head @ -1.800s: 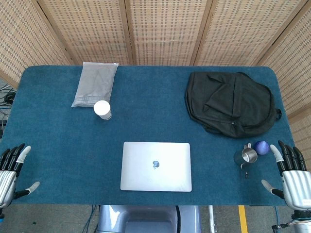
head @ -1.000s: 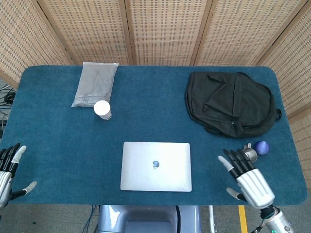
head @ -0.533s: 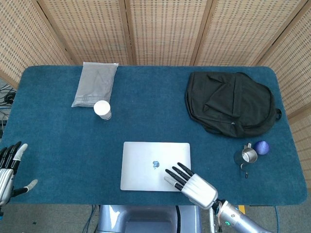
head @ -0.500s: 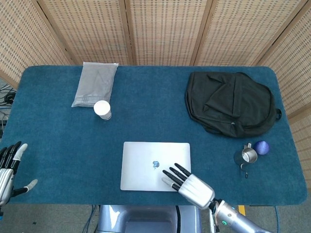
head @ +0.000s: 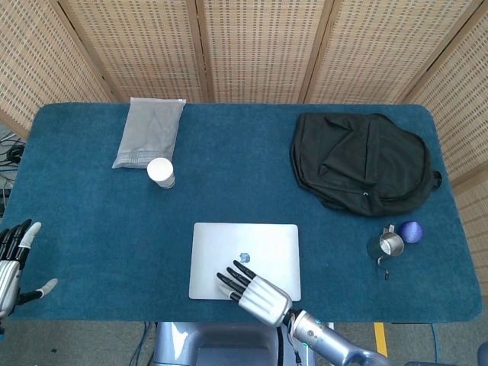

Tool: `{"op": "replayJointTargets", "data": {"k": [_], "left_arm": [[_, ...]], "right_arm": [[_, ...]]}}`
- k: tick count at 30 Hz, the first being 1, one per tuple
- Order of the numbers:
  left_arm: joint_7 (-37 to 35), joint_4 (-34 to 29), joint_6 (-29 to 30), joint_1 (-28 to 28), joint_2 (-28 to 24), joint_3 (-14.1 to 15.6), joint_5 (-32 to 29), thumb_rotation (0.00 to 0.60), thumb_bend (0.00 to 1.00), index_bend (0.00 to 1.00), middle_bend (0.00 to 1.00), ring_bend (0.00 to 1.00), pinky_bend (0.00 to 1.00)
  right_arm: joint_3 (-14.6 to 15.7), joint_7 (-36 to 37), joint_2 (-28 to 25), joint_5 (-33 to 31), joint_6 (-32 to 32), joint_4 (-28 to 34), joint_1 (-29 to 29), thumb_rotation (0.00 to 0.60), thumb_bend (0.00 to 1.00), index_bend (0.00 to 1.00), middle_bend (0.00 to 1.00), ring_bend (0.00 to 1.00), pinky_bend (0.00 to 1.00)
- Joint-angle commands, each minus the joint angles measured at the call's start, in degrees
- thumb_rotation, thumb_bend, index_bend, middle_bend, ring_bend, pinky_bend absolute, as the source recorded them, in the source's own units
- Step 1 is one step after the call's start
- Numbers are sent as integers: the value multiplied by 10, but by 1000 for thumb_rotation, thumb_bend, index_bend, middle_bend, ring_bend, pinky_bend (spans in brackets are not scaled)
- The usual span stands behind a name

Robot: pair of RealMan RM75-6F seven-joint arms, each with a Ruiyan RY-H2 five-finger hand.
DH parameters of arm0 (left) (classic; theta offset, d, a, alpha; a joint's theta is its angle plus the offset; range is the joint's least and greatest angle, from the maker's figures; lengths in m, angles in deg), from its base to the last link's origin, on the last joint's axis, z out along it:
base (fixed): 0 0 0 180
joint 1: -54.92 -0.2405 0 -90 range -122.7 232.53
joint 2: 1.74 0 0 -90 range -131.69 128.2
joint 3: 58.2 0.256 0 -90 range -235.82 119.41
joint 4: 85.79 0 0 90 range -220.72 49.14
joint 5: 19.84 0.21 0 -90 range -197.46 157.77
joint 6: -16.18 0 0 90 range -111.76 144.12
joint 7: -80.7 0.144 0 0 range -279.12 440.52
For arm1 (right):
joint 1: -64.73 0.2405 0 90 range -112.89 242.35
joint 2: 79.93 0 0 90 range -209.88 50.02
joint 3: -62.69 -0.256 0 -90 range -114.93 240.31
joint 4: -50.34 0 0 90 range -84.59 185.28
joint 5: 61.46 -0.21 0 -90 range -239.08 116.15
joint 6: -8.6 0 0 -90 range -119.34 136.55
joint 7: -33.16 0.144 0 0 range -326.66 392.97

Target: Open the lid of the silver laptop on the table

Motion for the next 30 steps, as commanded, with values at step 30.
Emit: {"op": "replayJointTargets", "data": {"k": [30], "left_arm": [[0, 0, -5, 4, 0, -2, -7, 600, 15, 0, 0, 0, 0]], "right_arm": [[23, -139, 110, -127, -56, -69, 31, 600, 1, 105, 7, 0, 0]]}}
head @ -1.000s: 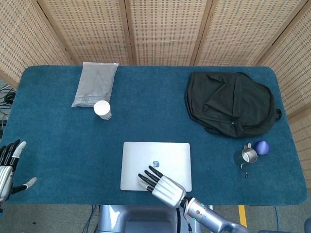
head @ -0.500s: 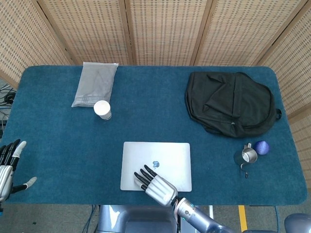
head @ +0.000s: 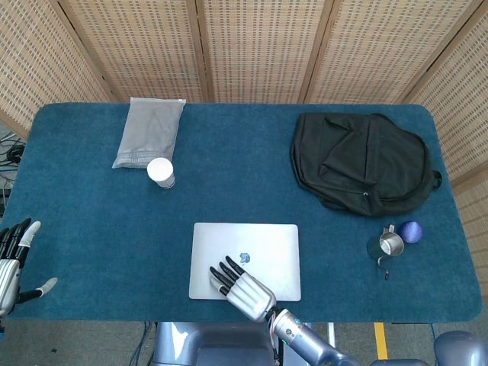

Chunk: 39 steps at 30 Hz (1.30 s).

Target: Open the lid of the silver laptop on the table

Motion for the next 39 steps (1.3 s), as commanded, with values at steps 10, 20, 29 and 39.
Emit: {"op": "replayJointTargets", "data": {"k": [10, 20, 29, 39], "left_arm": [[-3, -1, -1, 1, -2, -1, -3, 600, 14, 0, 0, 0, 0], [-4, -2, -2, 2, -3, 0, -3, 600, 15, 0, 0, 0, 0], [1, -2, -2, 2, -1, 0, -3, 600, 15, 0, 0, 0, 0], [3, -3, -2, 2, -1, 0, -3, 600, 15, 0, 0, 0, 0]], "right_arm": [[17, 5, 11, -3, -20, -16, 13, 600, 309, 105, 16, 0, 0], [30, 30, 13, 26, -52, -25, 17, 600, 440, 105, 28, 0, 0], [24, 28, 13, 106, -113, -65, 30, 600, 440, 105, 19, 0, 0], [28, 31, 27, 239, -242, -209, 31, 600, 466, 105, 0, 0, 0]]}}
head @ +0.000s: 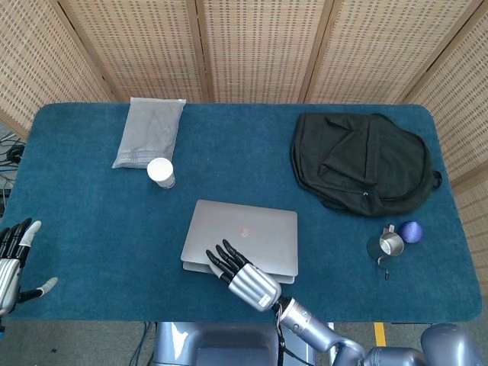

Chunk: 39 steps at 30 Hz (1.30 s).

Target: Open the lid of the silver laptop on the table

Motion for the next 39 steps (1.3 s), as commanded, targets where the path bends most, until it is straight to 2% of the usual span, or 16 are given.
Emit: {"op": "replayJointTargets", "data": {"k": [1, 8, 17, 23, 25, 28, 33, 36, 39], "left_arm": [[1, 0, 0, 0, 0, 0, 0, 600, 14, 0, 0, 0, 0], [5, 0, -2, 1, 2, 0, -1, 600, 15, 0, 0, 0, 0], [16, 2, -11, 6, 7, -2, -5, 600, 16, 0, 0, 0, 0], [18, 24, -13, 16, 19, -6, 6, 600, 24, 0, 0, 0, 0], [15, 50, -10, 25, 30, -6, 29, 600, 37, 0, 0, 0, 0], [-12, 100, -19, 51, 47, 4, 85, 600, 111, 2, 0, 0, 0], [-87, 226, -31, 120, 92, 34, 213, 600, 318, 167, 41, 6, 64], [-112, 287, -25, 150, 130, 42, 258, 600, 394, 207, 55, 14, 79], [-127, 334, -23, 177, 165, 45, 281, 600, 427, 231, 56, 21, 85]], "right_arm": [[-3, -9, 5, 32, -46, -45, -5, 600, 466, 105, 0, 0, 0], [-31, -15, 11, 21, -80, -70, -19, 600, 466, 105, 0, 0, 0], [-57, 10, -33, -16, -57, -54, -16, 600, 440, 105, 0, 0, 0], [-58, 45, -66, -37, -44, -49, -20, 600, 389, 105, 0, 0, 0], [-56, 57, -77, -37, -45, -52, -20, 600, 364, 105, 0, 0, 0], [-59, 76, -84, -42, -48, -52, -19, 600, 363, 105, 0, 0, 0], [-69, 101, -92, -44, -55, -42, -11, 600, 363, 105, 0, 0, 0], [-75, 111, -96, -48, -54, -32, -6, 600, 363, 105, 0, 0, 1], [-82, 122, -100, -60, -46, -21, -3, 600, 363, 105, 0, 0, 1]]}}
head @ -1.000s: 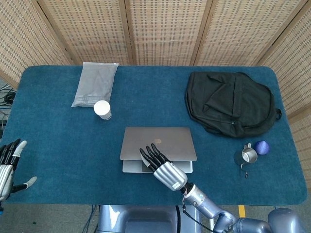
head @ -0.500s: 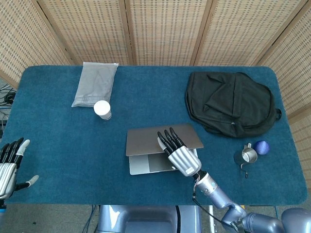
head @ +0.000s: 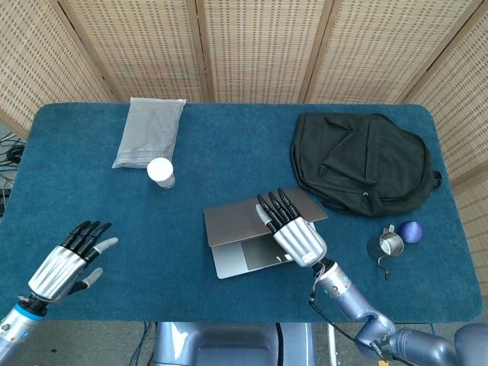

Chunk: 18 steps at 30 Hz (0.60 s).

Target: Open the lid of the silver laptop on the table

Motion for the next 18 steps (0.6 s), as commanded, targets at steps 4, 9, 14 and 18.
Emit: {"op": "replayJointTargets", "data": {"k": [4, 9, 14, 18], "left_arm": [[-47, 89, -21, 82, 79, 18, 59, 600, 462, 232, 59, 27, 85], [-61, 101, -43, 119, 103, 21, 65, 600, 484, 232, 54, 34, 85], [-67, 119, -64, 148, 131, 26, 68, 600, 489, 188, 0, 38, 85], [-66, 123, -88, 171, 148, 30, 64, 600, 490, 163, 0, 38, 85]], "right_arm": [[-18, 18, -5, -30, 17, 17, 8, 600, 363, 105, 0, 0, 1], [-31, 31, -5, -63, 35, 32, 13, 600, 363, 105, 0, 0, 2], [-42, 37, -5, -93, 49, 40, 16, 600, 363, 105, 0, 0, 2], [-48, 42, -10, -111, 54, 47, 18, 600, 363, 105, 0, 0, 2]]}}
